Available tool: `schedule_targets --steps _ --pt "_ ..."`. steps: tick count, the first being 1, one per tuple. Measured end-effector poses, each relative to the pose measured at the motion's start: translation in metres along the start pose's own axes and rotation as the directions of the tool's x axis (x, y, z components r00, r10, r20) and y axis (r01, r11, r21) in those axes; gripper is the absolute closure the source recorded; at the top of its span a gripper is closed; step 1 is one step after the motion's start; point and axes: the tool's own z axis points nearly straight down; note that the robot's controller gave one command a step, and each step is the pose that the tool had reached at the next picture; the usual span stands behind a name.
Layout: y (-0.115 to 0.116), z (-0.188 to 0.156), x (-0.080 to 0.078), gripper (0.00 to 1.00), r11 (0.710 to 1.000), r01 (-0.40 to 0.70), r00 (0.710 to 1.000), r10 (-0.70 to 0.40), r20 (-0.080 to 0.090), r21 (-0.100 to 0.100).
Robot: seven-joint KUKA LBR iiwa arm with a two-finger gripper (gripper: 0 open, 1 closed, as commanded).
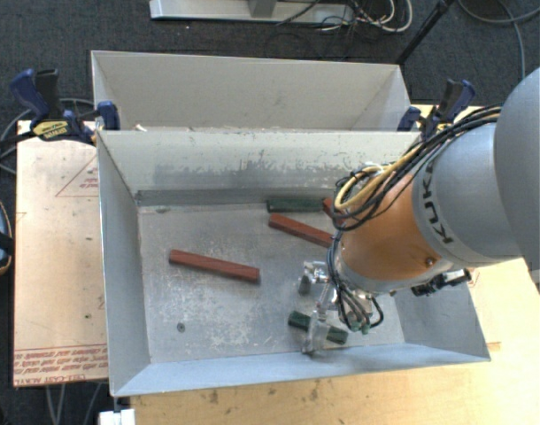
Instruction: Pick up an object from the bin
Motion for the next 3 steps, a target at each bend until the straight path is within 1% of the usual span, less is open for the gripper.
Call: schedule_targets --steps 1,2,3 --pt "-0.002 -0.001 0.0 1.0 1.0 -0.001 1.0 0.001 -0.003 0.003" --pt "0.006 -0.175 -0.008 1.0 1.0 -0.012 1.0 0.012 0.007 0.001" --pt "0.006 -0.171 -0.007 0.0 1.0 -0.012 1.0 0.012 -0.002 0.003"
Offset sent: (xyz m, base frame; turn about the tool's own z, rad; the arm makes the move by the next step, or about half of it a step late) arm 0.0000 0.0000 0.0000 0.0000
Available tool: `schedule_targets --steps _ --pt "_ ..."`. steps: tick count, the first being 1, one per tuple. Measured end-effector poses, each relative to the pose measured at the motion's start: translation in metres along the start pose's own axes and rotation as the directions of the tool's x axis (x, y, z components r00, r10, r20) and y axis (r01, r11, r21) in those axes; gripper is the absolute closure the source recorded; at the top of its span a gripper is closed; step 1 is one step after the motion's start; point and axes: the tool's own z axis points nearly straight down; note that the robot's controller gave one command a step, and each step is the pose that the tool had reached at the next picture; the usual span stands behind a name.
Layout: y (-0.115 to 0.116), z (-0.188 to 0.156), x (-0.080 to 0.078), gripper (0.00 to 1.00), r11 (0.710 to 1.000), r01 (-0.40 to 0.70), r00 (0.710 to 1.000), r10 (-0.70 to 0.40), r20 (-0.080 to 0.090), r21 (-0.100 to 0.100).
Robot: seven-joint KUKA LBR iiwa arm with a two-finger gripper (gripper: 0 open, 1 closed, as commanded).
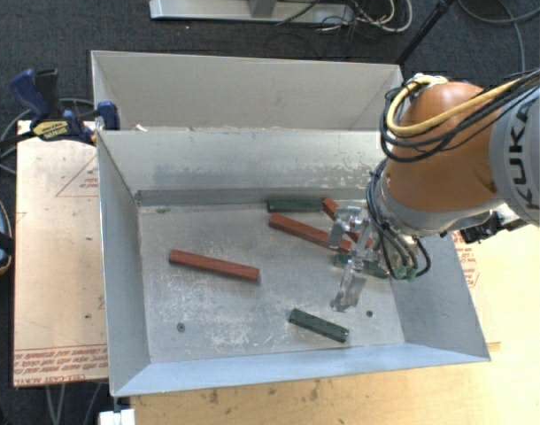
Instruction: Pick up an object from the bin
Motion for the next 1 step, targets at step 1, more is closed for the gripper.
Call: schedule_targets --steps 1 --pt "0.0309 0.1746 0.0174 0.0 0.978 -0.206 0.978 0.206 -0.007 0.002"
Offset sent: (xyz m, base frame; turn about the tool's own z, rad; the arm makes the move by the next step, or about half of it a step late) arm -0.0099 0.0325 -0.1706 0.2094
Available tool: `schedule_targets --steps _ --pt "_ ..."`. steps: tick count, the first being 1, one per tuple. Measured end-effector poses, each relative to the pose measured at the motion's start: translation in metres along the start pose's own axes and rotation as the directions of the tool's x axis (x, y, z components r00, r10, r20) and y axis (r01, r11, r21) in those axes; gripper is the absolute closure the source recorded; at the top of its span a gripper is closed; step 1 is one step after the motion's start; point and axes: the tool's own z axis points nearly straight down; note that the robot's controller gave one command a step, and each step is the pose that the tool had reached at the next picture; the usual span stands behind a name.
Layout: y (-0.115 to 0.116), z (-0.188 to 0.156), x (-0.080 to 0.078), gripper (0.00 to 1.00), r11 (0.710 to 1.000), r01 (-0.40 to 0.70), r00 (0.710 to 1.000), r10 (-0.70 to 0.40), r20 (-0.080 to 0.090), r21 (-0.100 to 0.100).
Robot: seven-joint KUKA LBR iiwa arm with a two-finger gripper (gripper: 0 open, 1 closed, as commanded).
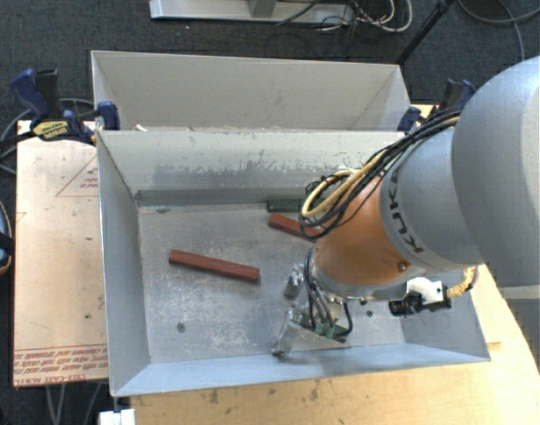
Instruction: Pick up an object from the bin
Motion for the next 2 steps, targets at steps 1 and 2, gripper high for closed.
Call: schedule_targets --steps 1,2 --pt "-0.046 -0.051 -0.064 0.0 0.999 -0.047 0.999 0.047 0.014 -0.002" --pt "-0.061 -0.062 -0.016 0.0 0.998 -0.061 0.998 0.061 0.001 0.0"
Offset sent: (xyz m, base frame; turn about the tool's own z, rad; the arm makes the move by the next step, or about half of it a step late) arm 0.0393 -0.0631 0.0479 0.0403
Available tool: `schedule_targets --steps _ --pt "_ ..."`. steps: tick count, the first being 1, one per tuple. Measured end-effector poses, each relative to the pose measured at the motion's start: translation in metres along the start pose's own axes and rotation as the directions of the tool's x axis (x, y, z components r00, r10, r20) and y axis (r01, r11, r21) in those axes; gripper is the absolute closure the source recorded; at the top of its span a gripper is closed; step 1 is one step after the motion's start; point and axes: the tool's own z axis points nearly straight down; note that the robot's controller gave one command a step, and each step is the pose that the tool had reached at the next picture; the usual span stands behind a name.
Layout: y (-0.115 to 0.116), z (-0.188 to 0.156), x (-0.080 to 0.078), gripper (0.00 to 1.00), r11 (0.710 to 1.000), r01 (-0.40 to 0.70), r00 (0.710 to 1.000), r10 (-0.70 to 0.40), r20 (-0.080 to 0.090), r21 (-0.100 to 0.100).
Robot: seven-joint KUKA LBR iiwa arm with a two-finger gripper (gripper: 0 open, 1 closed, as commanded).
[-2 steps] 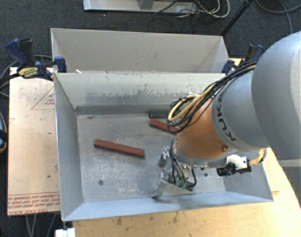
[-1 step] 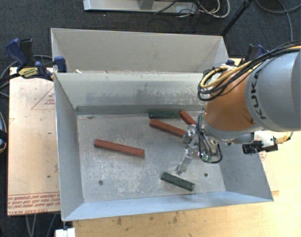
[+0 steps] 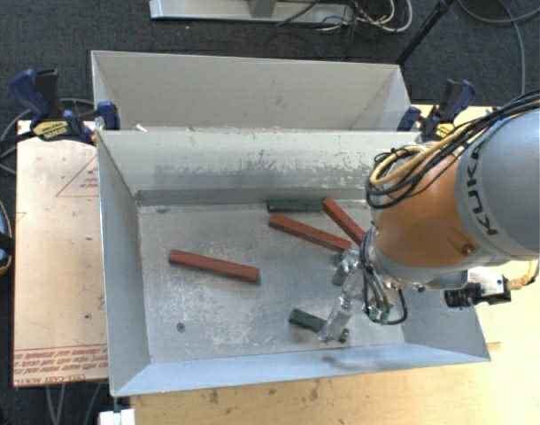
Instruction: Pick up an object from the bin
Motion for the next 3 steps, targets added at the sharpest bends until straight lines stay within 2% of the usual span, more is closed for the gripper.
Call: schedule_targets --steps 1,2,3 --pt "0.001 0.0 -0.002 1.0 1.0 0.001 1.0 -0.001 0.003 -0.001" --pt "0.001 0.0 -0.002 0.0 1.0 0.001 1.0 -0.001 0.003 -0.001" --pt "0.006 0.061 -0.002 0.0 1.0 -0.015 1.0 0.015 0.001 -0.001"
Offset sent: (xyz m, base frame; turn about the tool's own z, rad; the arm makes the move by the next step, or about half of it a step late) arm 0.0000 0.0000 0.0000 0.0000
